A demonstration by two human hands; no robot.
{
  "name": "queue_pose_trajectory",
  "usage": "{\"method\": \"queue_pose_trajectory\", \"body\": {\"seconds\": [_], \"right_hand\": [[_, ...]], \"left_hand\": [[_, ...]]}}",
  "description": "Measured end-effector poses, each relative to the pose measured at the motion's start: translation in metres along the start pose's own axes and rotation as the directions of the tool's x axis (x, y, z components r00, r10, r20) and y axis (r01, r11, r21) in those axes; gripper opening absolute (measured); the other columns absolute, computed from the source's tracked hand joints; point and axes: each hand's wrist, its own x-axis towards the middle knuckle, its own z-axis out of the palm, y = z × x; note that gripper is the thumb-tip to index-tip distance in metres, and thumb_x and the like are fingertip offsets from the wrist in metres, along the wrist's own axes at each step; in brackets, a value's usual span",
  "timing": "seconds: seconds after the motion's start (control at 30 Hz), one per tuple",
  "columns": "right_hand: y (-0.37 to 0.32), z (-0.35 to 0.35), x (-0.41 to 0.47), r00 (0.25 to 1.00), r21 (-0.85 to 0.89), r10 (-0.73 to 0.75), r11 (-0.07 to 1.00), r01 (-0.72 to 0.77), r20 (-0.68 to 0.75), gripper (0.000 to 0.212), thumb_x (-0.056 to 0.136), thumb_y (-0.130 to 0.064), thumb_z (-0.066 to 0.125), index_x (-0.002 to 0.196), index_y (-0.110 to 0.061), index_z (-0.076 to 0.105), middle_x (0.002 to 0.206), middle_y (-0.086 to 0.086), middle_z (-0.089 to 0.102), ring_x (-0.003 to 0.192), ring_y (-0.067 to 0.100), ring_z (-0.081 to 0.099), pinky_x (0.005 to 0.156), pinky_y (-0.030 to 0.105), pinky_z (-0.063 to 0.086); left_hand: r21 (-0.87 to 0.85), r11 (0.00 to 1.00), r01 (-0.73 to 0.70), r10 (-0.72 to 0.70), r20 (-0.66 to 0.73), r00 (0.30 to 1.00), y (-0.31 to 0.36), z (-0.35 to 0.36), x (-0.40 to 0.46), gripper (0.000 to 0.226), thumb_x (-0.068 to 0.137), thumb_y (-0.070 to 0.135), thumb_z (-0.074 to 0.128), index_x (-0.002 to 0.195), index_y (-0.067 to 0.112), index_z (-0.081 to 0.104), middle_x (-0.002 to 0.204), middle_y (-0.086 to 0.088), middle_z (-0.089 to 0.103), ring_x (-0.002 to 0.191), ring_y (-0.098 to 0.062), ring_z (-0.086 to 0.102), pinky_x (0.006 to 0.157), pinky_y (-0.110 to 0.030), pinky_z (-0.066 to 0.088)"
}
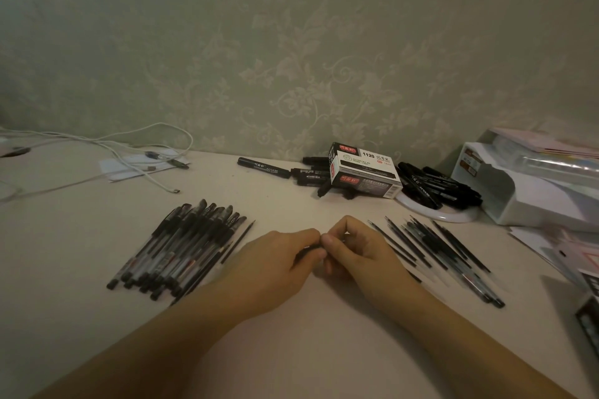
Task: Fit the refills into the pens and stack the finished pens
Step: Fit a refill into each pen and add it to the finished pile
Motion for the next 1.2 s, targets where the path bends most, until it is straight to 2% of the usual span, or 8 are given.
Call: {"method": "queue_pose_trajectory", "body": {"seconds": [0.3,0.43,0.57,0.67,0.73,0.87,1.07,1.2], "right_hand": [[-0.0043,-0.0003,0.0001,1.0,0.012,-0.016,1.0,0.017,-0.015,0.019,0.097,-0.026,0.059,0.078,-0.024,0.061,0.064,0.003,0.067,0.058,0.007,0.061,0.056,0.014,0.046],[-0.0044,-0.0009,0.0,0.999,-0.026,-0.016,1.0,0.015,-0.039,0.019,0.096,-0.029,0.06,0.077,-0.027,0.06,0.062,0.002,0.066,0.056,0.007,0.059,0.055,0.016,0.045],[-0.0029,-0.0004,-0.0007,1.0,-0.035,0.006,0.999,-0.007,-0.025,0.018,0.097,-0.03,0.06,0.079,-0.027,0.061,0.067,0.003,0.069,0.06,0.008,0.063,0.058,0.017,0.047],[-0.0027,0.0001,-0.0007,0.996,-0.039,-0.011,0.999,0.007,-0.091,0.017,0.097,-0.028,0.061,0.08,-0.027,0.063,0.069,0.003,0.071,0.063,0.008,0.064,0.061,0.018,0.049],[-0.0021,-0.0019,0.0002,0.98,-0.099,-0.028,0.995,0.008,-0.199,0.014,0.097,-0.027,0.06,0.084,-0.028,0.063,0.074,0.002,0.071,0.066,0.006,0.063,0.064,0.019,0.049],[-0.0008,-0.0075,0.0003,0.944,-0.314,-0.061,0.948,-0.047,-0.325,0.008,0.094,-0.028,0.063,0.09,-0.034,0.06,0.087,-0.016,0.069,0.082,-0.004,0.062,0.07,0.013,0.046],[0.0026,-0.0041,-0.0024,0.959,-0.564,-0.128,0.825,-0.038,-0.252,0.016,0.09,-0.017,0.067,0.085,-0.03,0.06,0.082,-0.012,0.063,0.081,-0.003,0.057,0.067,0.008,0.044],[0.0053,-0.0031,-0.0017,0.964,-0.615,-0.129,0.787,-0.042,-0.231,0.019,0.089,-0.014,0.069,0.082,-0.03,0.061,0.083,-0.015,0.061,0.081,-0.003,0.057,0.068,0.008,0.045]], "left_hand": [[0.018,1.0,-0.021,0.021,-0.023,1.0,0.0012,-0.0035,0.001,0.019,0.097,0.048,0.04,0.089,0.037,0.054,0.069,0.025,0.054,0.058,0.001,0.049,0.046,-0.018,0.024],[0.03,0.999,-0.031,0.032,-0.041,0.999,-0.0022,-0.0042,0.0006,0.024,0.096,0.054,0.037,0.093,0.037,0.055,0.072,0.019,0.055,0.06,-0.003,0.051,0.053,-0.017,0.038],[0.063,0.998,-0.026,0.028,-0.043,0.999,-0.0029,-0.002,-0.0008,0.025,0.096,0.053,0.036,0.096,0.037,0.055,0.07,0.026,0.053,0.059,0.0,0.05,0.049,-0.015,0.034],[0.046,0.999,-0.012,0.015,-0.053,0.999,-0.0026,-0.0012,-0.0007,0.025,0.097,0.052,0.036,0.096,0.036,0.055,0.063,0.012,0.053,0.058,-0.006,0.049,0.047,-0.02,0.03],[0.022,1.0,0.012,-0.011,-0.045,0.999,-0.0025,-0.0015,-0.0005,0.027,0.097,0.053,0.037,0.094,0.034,0.055,0.061,0.006,0.052,0.056,-0.008,0.049,0.052,-0.029,0.039],[0.003,0.999,0.041,-0.041,-0.024,0.999,-0.0018,-0.0029,-0.002,0.024,0.096,0.055,0.039,0.085,0.037,0.05,0.059,0.007,0.051,0.052,-0.006,0.046,0.05,-0.023,0.031],[0.059,0.997,0.045,-0.045,-0.003,0.999,-0.0015,-0.0032,-0.0024,0.028,0.096,0.055,0.037,0.088,0.033,0.052,0.062,0.008,0.052,0.055,-0.006,0.048,0.05,-0.024,0.031],[0.056,0.998,0.042,-0.042,0.0,0.999,-0.0016,-0.0025,-0.0021,0.026,0.096,0.054,0.038,0.09,0.033,0.053,0.063,0.006,0.053,0.055,-0.007,0.048,0.05,-0.025,0.033]]}}
